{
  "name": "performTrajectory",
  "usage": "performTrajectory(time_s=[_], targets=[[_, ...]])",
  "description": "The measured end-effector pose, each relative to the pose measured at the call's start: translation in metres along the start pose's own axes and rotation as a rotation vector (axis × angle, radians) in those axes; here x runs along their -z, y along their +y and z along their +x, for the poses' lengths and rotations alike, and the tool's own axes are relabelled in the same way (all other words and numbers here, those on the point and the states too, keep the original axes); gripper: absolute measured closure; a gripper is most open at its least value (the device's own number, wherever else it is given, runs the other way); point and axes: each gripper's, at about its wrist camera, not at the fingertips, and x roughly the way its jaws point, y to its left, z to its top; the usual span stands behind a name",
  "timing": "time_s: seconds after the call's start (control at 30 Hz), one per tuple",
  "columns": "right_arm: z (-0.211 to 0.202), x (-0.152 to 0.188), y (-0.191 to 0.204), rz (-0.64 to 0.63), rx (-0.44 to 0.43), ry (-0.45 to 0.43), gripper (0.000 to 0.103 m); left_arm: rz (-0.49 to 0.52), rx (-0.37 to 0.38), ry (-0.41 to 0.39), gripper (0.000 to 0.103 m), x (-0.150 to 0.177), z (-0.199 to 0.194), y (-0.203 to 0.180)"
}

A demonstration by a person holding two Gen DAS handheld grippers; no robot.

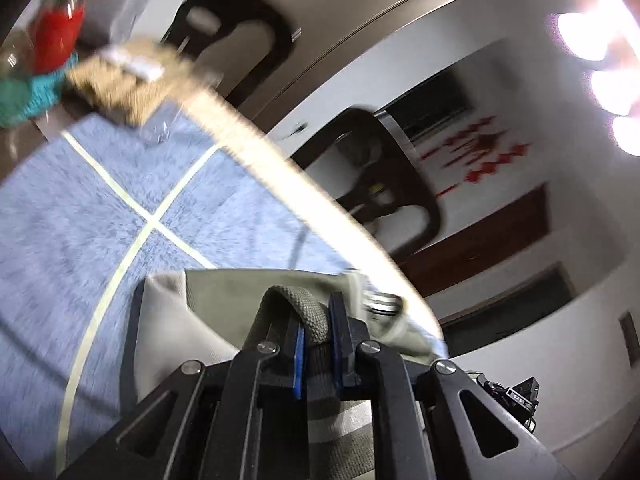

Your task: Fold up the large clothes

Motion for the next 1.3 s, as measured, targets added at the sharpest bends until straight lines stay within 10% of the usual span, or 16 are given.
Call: performTrajectory(time_s=[0.1, 0.2, 0.27, 0.43, 0.73, 0.83, 0.87, 0.9, 0.97, 1.3], targets=[[0.033, -0.009, -0.028, 0.091, 0.089, 0.033, 0.064, -0.093, -0.095, 0.109, 0.090, -0.009, 0.047, 0.026], [0.010, -0.011, -0.032, 0.116, -0.041, -0.073, 0.041, -0.124, -0.040, 0.103, 0.070, -0.017, 0.042, 0.033], [-0.017, -0.012, -0.029, 0.089, -0.112, -0.155, 0.039, -0.114, 0.002, 0.016, 0.048, -0.025, 0.018, 0.030], [-0.041, -0.004, -0.015, -0.144, 0.067, -0.167, 0.039, 0.024, -0.025, -0.076, 0.041, -0.024, -0.021, 0.007], [0.031, 0.011, 0.000, -0.454, 0.288, 0.109, 0.039, 0.387, -0.264, 0.228, 0.034, 0.005, 0.076, -0.033], [0.041, 0.004, -0.003, -0.490, 0.311, 0.140, 0.051, 0.383, -0.287, 0.259, 0.036, 0.007, 0.090, -0.031], [0.043, 0.003, -0.003, -0.505, 0.316, 0.153, 0.092, 0.395, -0.293, 0.254, 0.043, 0.008, 0.093, -0.032], [0.044, 0.002, -0.002, -0.504, 0.312, 0.159, 0.103, 0.398, -0.296, 0.248, 0.065, 0.007, 0.094, -0.033], [0.045, 0.003, 0.002, -0.534, 0.288, 0.166, 0.103, 0.381, -0.280, 0.274, 0.102, 0.005, 0.098, -0.031], [0.028, -0.022, 0.008, -0.506, 0.243, 0.043, 0.101, 0.363, -0.207, 0.062, 0.103, -0.016, 0.065, -0.040]])
